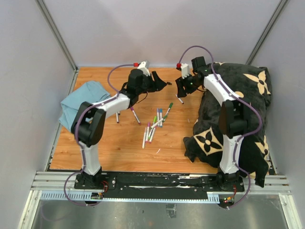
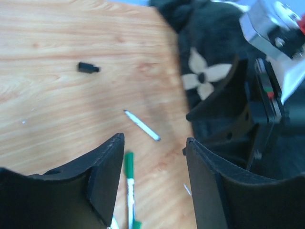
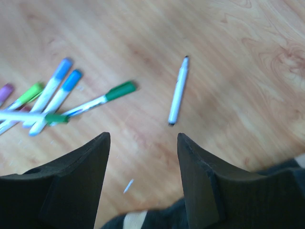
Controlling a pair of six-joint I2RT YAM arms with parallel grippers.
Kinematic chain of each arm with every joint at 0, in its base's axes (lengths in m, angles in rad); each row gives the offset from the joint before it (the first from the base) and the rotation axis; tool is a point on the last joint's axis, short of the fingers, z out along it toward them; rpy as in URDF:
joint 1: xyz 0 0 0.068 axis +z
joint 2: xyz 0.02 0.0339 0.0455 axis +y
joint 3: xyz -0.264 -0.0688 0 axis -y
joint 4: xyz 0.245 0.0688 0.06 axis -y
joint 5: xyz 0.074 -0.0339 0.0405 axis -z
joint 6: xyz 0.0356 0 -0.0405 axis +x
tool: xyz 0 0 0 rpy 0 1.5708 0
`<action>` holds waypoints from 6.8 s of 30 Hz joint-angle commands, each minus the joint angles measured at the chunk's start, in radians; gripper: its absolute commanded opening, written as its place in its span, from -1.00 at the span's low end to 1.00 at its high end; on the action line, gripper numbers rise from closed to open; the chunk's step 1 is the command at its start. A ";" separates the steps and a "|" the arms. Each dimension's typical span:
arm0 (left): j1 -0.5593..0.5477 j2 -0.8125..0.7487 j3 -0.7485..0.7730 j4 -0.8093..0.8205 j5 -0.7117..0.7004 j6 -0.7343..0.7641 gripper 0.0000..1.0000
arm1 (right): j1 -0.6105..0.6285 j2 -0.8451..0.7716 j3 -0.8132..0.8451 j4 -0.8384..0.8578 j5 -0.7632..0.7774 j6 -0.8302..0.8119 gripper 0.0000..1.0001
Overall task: Open the pen caps
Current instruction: Place the pen cap at the center of the board, then pick up the pen from the center of the board.
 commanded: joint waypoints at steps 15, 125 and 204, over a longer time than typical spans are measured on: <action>0.006 -0.851 -0.950 0.361 0.170 0.200 0.56 | -0.005 -0.930 -0.764 0.139 -0.417 -0.244 0.38; -0.288 -0.126 -0.210 -0.496 -0.213 0.602 -0.32 | -0.006 -0.939 -0.854 0.170 -0.418 -0.257 0.47; -0.335 -0.799 -1.264 1.157 -0.250 -0.188 -0.99 | 0.147 -0.945 -1.147 0.952 -0.529 0.498 0.52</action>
